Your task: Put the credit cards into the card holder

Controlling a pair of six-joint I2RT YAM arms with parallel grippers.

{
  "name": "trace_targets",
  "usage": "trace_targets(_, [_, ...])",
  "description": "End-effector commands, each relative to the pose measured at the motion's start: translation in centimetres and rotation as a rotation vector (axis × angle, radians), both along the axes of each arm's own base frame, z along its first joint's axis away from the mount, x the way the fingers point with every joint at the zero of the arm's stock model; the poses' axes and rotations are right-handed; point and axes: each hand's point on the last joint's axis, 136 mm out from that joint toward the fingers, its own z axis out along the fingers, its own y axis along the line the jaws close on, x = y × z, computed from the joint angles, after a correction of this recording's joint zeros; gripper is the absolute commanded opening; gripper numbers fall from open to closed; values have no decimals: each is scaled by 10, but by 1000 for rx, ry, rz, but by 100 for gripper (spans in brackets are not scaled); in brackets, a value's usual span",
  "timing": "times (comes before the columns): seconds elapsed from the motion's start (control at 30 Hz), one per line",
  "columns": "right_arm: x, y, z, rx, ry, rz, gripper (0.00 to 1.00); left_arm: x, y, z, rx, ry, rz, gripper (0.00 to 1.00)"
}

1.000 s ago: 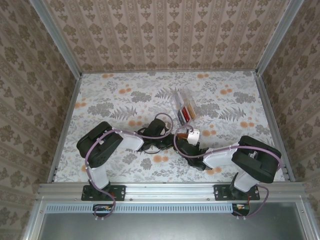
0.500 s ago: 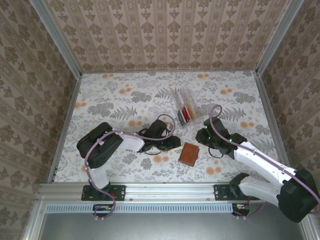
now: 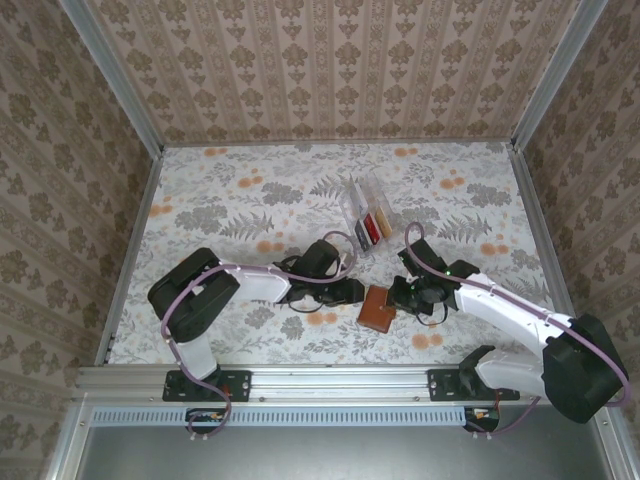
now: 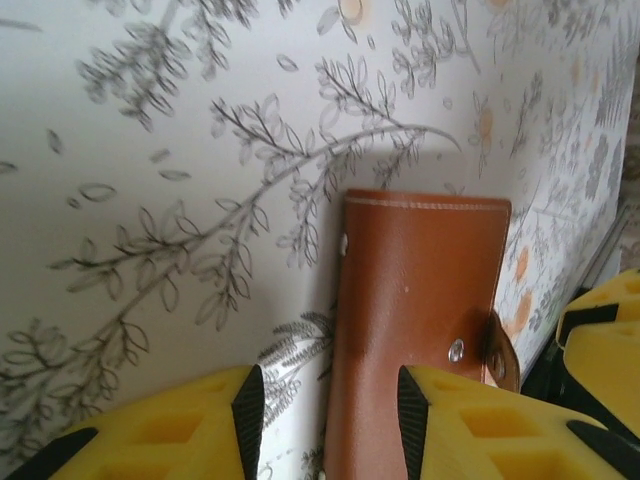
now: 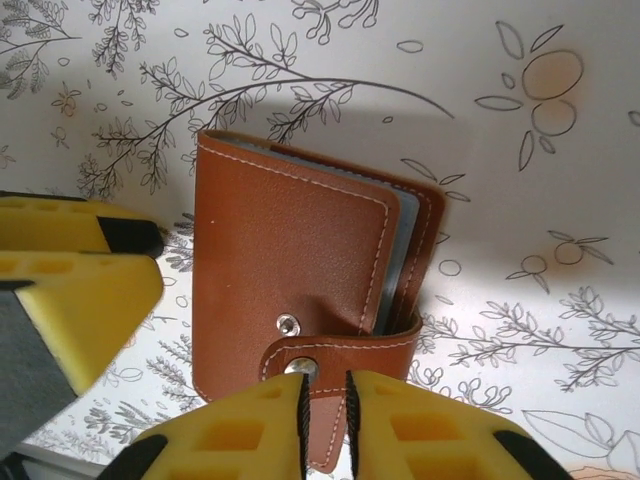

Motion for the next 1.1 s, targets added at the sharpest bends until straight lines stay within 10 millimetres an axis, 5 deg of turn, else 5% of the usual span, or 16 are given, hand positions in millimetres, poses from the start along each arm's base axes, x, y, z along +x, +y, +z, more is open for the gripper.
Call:
trace_targets(0.0, [-10, 5, -7, 39, 56, -12, 17, -13, 0, -3, 47, -2, -87, 42])
trace_targets(1.07, [-2, 17, -30, 108, 42, -74, 8, -34, -10, -37, 174, 32, -191, 29])
